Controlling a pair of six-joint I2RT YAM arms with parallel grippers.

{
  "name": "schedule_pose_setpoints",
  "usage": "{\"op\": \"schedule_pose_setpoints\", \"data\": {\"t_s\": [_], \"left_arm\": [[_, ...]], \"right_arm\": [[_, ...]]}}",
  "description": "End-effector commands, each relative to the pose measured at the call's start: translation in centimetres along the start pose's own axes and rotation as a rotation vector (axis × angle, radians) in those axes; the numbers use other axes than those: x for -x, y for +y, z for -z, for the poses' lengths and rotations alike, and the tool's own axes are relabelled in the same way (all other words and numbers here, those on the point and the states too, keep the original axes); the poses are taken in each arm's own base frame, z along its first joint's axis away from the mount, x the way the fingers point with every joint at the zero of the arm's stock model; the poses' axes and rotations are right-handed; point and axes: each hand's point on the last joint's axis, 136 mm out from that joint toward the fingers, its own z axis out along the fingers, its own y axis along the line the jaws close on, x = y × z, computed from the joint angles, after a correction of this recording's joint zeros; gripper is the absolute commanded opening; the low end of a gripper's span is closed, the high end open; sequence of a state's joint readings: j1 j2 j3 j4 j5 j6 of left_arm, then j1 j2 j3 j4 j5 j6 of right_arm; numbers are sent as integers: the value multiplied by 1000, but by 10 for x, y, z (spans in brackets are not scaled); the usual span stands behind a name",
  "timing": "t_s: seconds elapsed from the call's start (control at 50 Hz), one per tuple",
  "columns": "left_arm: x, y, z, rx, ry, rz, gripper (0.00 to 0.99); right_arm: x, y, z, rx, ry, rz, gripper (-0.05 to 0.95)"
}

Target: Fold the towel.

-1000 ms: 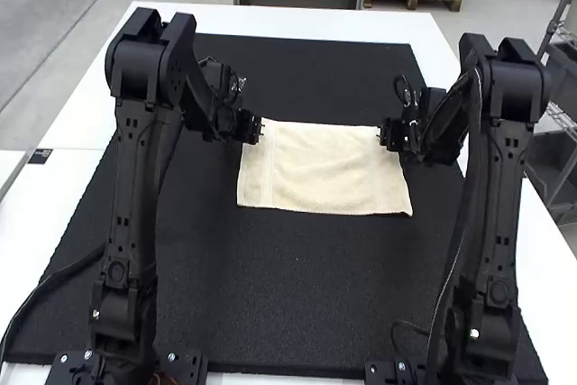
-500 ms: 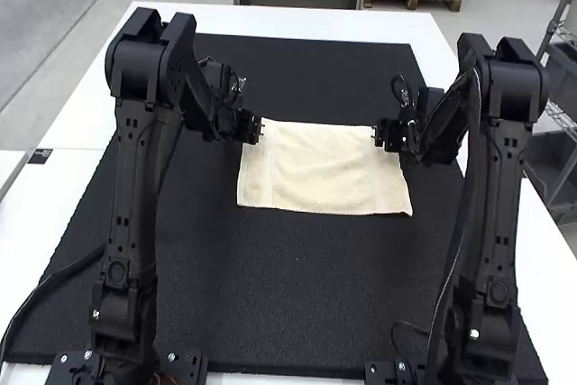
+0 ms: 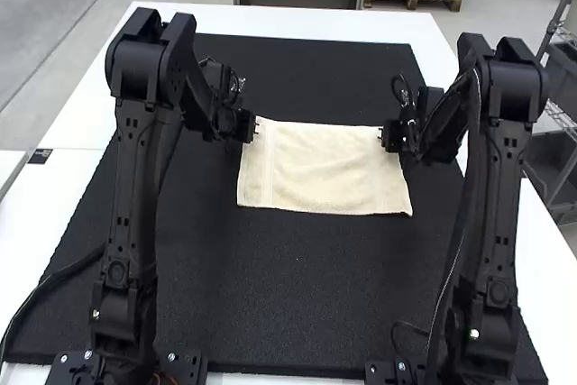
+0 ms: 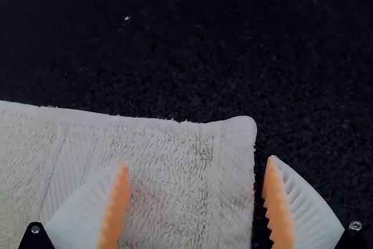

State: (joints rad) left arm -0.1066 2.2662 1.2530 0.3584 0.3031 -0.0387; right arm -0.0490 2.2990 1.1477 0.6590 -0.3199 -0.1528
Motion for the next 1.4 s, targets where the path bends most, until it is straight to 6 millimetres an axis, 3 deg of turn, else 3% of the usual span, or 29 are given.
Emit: {"op": "schedule_pose_setpoints", "data": {"t_s": [0.0, 0.06, 0.16, 0.22, 0.3, 0.36, 0.68, 0.84, 1.2, 1.38], "left_arm": [[3, 0, -4, -3, -6, 8, 359], [3, 0, -4, -4, -4, 8, 307], [1, -1, -4, -6, 0, 9, 302], [0, 0, -4, -4, 2, 10, 174], [0, -1, -3, -7, 0, 12, 34], [0, -1, -3, -9, 0, 10, 26], [10, -4, 1, -20, -40, -6, 26], [26, 0, 11, -15, -86, -11, 26], [39, -3, 24, -14, -112, -17, 26], [44, -4, 28, -14, -121, -17, 26]], "right_arm": [[-11, 3, -8, 12, 27, 19, 464], [-12, 3, -7, 17, 35, 13, 464], [-15, 5, -8, 20, 46, 21, 443], [-14, 4, -8, 27, 47, 19, 323], [-16, 7, -8, 45, 54, 14, 89], [-16, 8, -8, 50, 53, 13, -18], [-10, 7, -5, 76, 35, -28, -20], [7, 9, 2, 91, 1, -25, -20], [39, 11, 22, 86, -56, -4, -23], [42, 10, 26, 83, -60, -4, -20]]}}
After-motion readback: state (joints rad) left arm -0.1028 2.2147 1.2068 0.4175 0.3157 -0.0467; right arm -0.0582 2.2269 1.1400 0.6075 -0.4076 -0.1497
